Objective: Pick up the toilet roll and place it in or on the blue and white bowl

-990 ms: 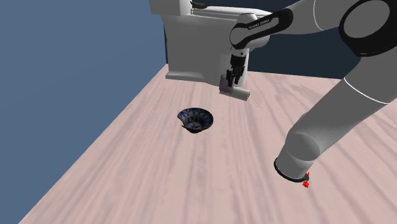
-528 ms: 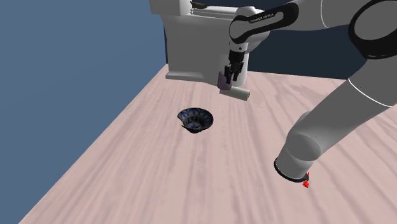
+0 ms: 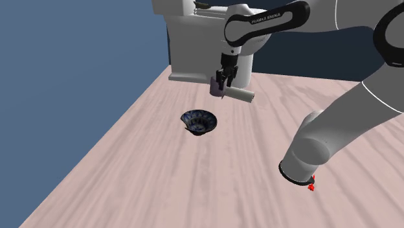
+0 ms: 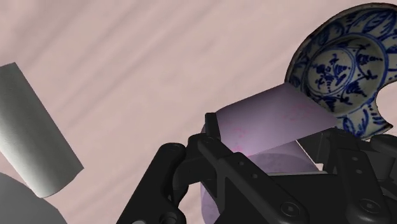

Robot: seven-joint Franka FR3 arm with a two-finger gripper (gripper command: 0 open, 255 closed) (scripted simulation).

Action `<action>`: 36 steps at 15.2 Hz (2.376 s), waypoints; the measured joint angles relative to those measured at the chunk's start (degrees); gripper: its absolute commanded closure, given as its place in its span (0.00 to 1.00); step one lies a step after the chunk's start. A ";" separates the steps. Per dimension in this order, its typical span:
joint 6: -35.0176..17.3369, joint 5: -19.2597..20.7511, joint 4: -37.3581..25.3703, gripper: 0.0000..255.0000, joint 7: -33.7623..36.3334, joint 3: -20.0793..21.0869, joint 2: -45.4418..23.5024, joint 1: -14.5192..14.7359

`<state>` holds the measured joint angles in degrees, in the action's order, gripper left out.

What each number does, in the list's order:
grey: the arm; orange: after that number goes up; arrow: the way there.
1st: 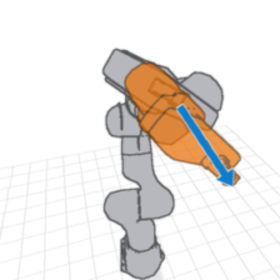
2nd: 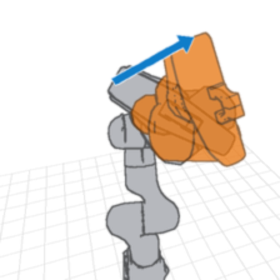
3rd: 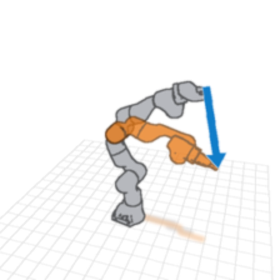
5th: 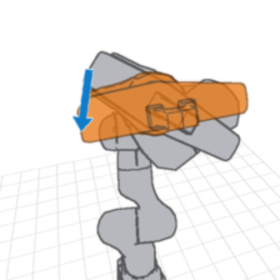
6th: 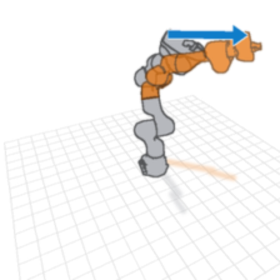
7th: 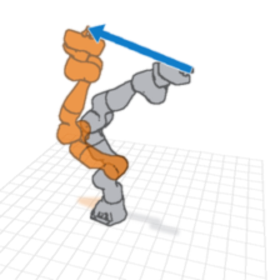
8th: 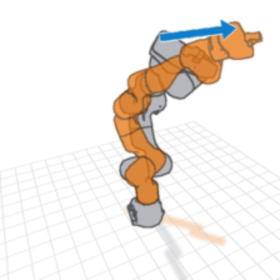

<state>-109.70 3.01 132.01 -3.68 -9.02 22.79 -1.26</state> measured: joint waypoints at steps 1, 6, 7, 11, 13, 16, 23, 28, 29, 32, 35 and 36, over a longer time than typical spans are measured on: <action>0.02 -0.40 0.69 1.00 1.60 1.19 0.67 0.63; 1.11 -2.54 0.58 1.00 8.80 6.54 1.56 3.60; 0.58 -2.90 0.94 1.00 9.95 7.38 1.39 4.07; 1.37 -4.49 -0.61 1.00 15.17 11.23 0.70 6.26; 0.19 -4.76 0.27 1.00 16.07 11.89 0.40 6.62; -1.92 -4.93 1.98 1.00 16.54 12.27 -0.01 6.84; -7.69 -4.99 6.47 1.00 16.52 12.39 -1.30 6.86; -11.37 -4.99 8.63 1.00 16.50 12.46 -2.83 6.85; -11.75 -5.00 8.87 1.00 16.51 12.48 -2.95 6.86; -12.02 -4.99 9.04 1.00 16.49 12.47 -3.03 6.85; -12.05 -4.99 9.06 0.00 16.48 12.47 -3.03 6.85; -12.05 -4.99 9.06 0.00 16.48 12.47 -3.03 6.85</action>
<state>-121.75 -1.99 141.07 12.81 3.45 19.76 5.59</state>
